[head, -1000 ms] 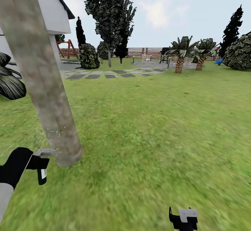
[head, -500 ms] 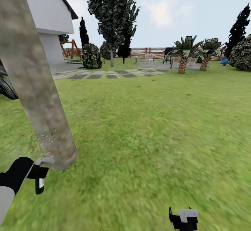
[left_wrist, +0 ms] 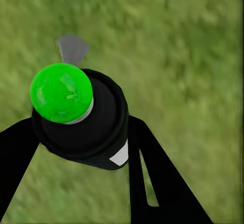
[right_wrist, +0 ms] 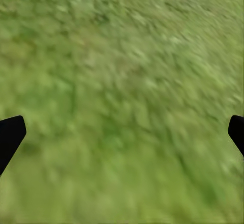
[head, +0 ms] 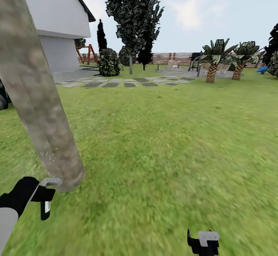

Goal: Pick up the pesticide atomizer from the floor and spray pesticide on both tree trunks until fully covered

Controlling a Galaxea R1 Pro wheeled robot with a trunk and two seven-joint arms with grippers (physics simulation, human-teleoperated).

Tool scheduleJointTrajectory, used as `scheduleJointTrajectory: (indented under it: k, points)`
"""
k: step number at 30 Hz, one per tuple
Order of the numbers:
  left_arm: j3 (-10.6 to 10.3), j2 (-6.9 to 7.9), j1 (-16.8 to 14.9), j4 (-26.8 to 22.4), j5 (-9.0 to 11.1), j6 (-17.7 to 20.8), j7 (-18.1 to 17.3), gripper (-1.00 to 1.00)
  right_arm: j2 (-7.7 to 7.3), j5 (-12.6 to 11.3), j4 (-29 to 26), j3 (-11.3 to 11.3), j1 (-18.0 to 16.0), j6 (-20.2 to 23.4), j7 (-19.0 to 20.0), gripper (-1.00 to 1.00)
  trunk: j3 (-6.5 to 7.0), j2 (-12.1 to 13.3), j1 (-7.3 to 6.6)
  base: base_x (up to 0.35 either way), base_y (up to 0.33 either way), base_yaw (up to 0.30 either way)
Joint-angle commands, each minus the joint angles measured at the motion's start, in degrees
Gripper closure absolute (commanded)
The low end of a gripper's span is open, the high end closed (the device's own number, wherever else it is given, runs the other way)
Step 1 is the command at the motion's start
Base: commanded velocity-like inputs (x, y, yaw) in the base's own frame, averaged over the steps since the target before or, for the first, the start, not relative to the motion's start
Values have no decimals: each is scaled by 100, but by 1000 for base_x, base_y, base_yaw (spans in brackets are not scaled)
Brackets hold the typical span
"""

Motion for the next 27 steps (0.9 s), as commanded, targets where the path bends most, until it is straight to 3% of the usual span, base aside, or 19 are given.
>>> scheduleJointTrajectory:
  k: [1, 3, 6, 10, 12, 13, 14, 17, 24, 27]
  points:
    - [30, -6, -4, 46, -63, 13, -52, 100, 0, 61, 9, -27, -5, -12, -39, -100, -5, -2, 2, 134, -43, 86]
    - [30, -8, -4, 211, -63, -100, -52, 100, 0, 61, 9, -27, -5, -13, -41, -100, -5, -2, 2, 52, -17, 201]
    - [35, -8, -4, 762, 2, -827, 28, 100, 0, 65, 9, -27, -5, -13, -36, -100, -5, -2, 2, 7, -2, 230]
    - [31, -99, 7, 1055, 461, -1070, 67, 100, 0, 68, 9, -27, -5, -13, -35, -100, -5, -2, 2, 44, -113, 50]
    - [30, -180, 12, 1361, 613, -1406, 89, 100, 0, 68, 9, -27, -5, -13, -35, -100, -5, -2, 2, 144, -238, 4]
    - [30, -218, 13, 1523, 681, -1796, 241, 100, 0, 69, 9, -27, -5, -11, -35, -100, -5, -2, 2, 208, -212, 1]
    - [30, -223, 13, 1576, 700, -1902, 378, 100, 0, 70, 9, -27, -5, -12, -35, -100, -5, -2, 2, 220, -207, 1]
    - [36, -206, 43, 1641, 713, -1995, 592, 100, 0, 70, 9, -27, -5, -10, -35, -100, -5, -2, 2, 237, -192, 0]
    - [466, -192, 84, 1636, 721, -2033, 649, 100, 0, 64, 9, -27, -5, -5, -44, -100, -5, -2, 2, 284, -136, 177]
    - [541, -175, 92, 1643, 720, -2032, 650, 100, 0, 66, 9, -27, -5, -4, -44, -100, -5, -2, 2, 291, -126, 276]
